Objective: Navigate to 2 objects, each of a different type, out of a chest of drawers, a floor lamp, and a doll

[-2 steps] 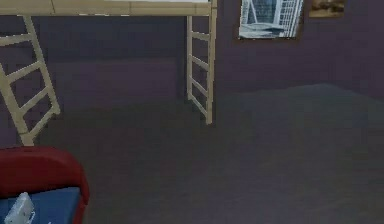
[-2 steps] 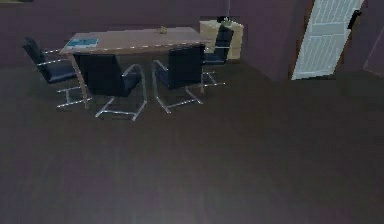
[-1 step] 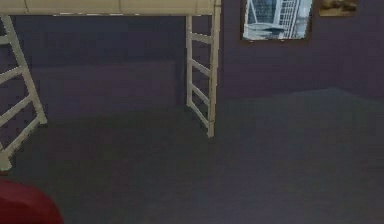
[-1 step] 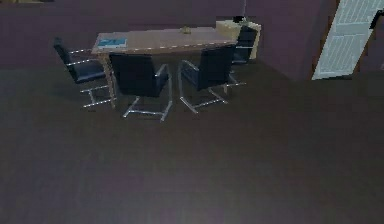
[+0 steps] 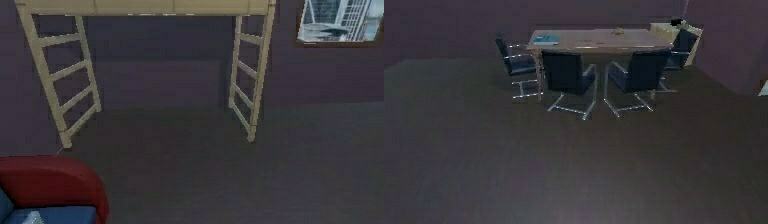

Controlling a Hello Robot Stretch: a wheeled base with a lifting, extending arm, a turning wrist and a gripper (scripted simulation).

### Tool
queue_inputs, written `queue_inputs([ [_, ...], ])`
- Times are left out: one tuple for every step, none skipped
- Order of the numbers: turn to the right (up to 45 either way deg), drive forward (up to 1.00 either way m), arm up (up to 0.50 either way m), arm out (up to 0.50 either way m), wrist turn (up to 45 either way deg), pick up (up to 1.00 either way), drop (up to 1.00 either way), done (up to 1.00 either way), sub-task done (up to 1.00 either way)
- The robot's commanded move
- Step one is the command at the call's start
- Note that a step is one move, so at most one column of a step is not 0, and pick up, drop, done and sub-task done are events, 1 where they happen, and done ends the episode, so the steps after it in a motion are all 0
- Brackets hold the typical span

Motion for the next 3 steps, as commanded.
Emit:
queue_inputs([
  [0.0,0.1,0.0,0.0,0.0,0.0,0.0,0.0,0.0],
  [-45.0,0.0,0.0,0.0,0.0,0.0,0.0,0.0,0.0],
  [-15.0,0.0,0.0,0.0,0.0,0.0,0.0,0.0,0.0],
])
